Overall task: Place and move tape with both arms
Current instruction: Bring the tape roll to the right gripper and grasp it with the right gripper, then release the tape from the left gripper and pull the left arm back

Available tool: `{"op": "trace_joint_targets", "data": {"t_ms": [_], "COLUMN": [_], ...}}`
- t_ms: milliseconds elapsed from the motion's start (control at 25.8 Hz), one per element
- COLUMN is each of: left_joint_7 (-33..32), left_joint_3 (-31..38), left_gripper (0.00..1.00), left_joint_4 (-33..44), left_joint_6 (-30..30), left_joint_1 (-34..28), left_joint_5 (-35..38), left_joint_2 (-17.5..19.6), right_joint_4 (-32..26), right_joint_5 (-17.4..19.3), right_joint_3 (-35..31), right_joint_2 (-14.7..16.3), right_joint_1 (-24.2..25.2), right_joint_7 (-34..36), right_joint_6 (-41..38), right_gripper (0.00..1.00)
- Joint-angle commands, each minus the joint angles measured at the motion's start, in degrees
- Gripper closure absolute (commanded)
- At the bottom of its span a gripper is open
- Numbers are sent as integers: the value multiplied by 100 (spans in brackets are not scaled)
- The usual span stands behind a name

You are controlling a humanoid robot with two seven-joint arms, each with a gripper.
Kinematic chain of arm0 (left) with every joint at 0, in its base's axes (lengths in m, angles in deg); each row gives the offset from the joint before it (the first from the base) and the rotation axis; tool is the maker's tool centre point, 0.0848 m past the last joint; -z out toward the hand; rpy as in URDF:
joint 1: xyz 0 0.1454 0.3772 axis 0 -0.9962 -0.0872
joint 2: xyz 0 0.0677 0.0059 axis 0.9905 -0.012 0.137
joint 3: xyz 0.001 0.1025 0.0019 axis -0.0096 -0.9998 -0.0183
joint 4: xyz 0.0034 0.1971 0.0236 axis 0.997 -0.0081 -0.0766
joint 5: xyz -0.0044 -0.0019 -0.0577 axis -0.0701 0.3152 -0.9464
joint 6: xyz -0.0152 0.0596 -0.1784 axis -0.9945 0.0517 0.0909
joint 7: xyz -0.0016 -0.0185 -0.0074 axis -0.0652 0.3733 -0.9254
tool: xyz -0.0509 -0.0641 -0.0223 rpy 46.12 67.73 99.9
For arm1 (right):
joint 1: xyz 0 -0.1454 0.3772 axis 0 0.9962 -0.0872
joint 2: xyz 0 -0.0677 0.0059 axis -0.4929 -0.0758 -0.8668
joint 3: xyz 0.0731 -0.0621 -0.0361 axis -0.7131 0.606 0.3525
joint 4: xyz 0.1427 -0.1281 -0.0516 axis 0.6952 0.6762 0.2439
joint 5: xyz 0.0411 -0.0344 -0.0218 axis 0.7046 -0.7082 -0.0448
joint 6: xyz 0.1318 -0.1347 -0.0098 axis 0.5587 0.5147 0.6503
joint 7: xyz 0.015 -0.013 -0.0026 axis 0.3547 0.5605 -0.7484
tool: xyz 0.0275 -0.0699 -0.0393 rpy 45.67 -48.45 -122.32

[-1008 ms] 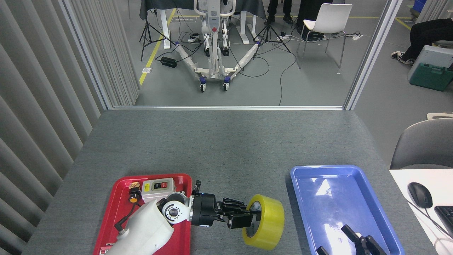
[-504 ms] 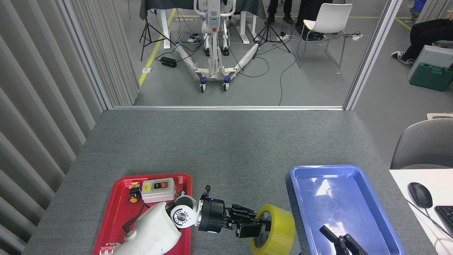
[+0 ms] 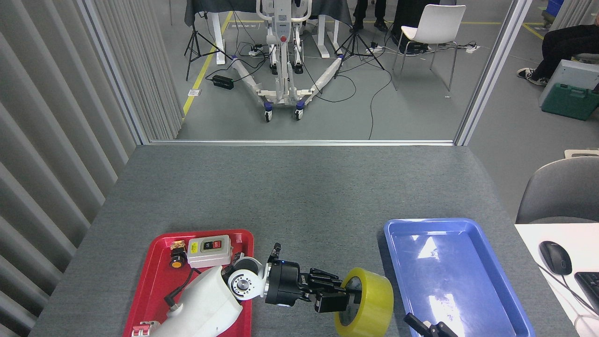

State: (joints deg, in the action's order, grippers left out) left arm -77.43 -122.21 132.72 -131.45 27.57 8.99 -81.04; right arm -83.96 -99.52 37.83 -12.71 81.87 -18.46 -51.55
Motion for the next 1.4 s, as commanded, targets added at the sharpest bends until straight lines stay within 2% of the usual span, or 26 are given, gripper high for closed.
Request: {"op": "trace_joint_targets", "data": {"t_ms": [0, 194, 465, 581, 659, 814, 969, 1047, 1124, 1202, 1279, 1318, 1357], "left_joint_7": [-25, -25, -25, -25, -25, -52, -52, -52, -43, -25, -8, 10, 10], "left_joint_3": [-9, -96, -149, -149, -149, -149, -149, -132, -88, -26, 228, 387, 571], "left_gripper": [100, 100, 100, 100, 100, 100, 100, 98, 81, 49, 10, 1, 1], "left_joint_4": [73, 99, 99, 82, 38, 11, -33, -41, -50, -85, -85, -41, -15], "left_joint_6": [0, 0, 0, 0, 0, 0, 0, 0, 0, 0, 0, 0, 0], "left_joint_1": [-14, -32, -41, -41, -41, -41, -41, -41, -32, -23, -5, -5, -23], "left_joint_5": [16, 25, 34, 42, 51, 69, 77, 77, 69, 51, 60, 51, 34], "left_joint_2": [-14, -22, -31, -40, -128, -189, -216, -207, -198, -198, -181, -163, -146], "right_joint_4": [-3, 6, 6, 6, -3, -3, -3, -3, -3, -3, -3, -3, -3], "right_joint_5": [-132, -176, -343, -360, -360, -369, -369, -360, -360, -360, -360, -360, -360], "right_joint_3": [144, 391, 575, 707, 733, 742, 733, 733, 725, 707, 681, 672, 663], "right_joint_2": [-54, -150, -221, -229, -247, -256, -264, -273, -282, -282, -282, -282, -282], "right_joint_1": [-66, -294, -338, -338, -338, -294, -294, -294, -294, -294, -303, -303, -303], "right_joint_7": [-1, -81, -89, -89, -89, -89, -81, -81, -81, -81, -72, -72, -72], "right_joint_6": [3, 3, 3, 3, 3, 3, 3, 3, 3, 3, 3, 3, 3], "right_gripper": [0, 0, 1, 23, 34, 46, 76, 87, 95, 100, 100, 100, 100]}}
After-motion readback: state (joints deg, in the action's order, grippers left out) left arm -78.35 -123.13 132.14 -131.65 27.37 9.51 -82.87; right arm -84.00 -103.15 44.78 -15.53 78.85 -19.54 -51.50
